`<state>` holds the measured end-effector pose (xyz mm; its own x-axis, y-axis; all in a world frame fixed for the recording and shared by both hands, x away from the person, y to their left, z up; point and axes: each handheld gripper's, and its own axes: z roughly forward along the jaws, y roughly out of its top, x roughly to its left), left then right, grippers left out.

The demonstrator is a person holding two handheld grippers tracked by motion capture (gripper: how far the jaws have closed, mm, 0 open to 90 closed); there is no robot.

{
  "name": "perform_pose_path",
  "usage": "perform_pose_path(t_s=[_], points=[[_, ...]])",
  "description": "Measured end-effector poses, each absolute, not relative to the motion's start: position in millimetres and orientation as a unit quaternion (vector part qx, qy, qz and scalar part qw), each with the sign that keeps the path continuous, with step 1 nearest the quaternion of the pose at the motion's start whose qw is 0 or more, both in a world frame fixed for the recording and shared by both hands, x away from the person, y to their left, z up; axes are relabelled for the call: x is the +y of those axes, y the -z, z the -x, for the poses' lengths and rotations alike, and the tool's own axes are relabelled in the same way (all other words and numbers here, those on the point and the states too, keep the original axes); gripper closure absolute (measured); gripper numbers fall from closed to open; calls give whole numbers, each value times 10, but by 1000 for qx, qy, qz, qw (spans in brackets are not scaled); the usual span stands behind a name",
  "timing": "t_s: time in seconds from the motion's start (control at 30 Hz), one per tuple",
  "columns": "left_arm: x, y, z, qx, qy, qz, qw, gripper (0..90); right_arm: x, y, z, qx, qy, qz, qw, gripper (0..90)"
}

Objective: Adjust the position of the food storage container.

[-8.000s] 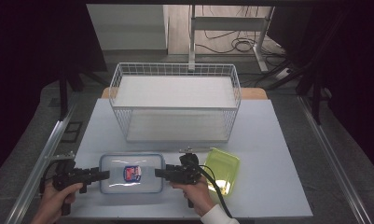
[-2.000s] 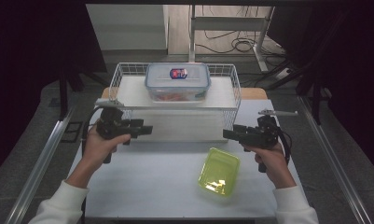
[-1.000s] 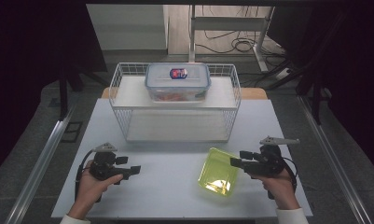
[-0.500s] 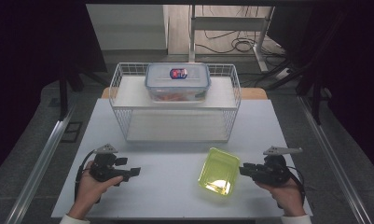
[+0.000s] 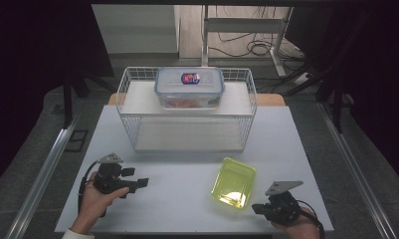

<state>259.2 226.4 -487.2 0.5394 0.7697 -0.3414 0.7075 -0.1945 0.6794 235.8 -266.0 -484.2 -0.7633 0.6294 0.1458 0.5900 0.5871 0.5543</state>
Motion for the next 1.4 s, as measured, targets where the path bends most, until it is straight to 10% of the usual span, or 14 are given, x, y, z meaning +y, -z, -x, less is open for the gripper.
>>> perform_pose_path(t_s=[0.8, 1.4], points=[[2268, 4943, -2622, 484, -36, -775, 404, 234, -1615, 4954, -2300, 911, -279, -298, 50, 890], [2225, 4929, -2617, 480, -29, -774, 411, 219, -2517, 4551, -2877, 825, -329, -435, 144, 891]])
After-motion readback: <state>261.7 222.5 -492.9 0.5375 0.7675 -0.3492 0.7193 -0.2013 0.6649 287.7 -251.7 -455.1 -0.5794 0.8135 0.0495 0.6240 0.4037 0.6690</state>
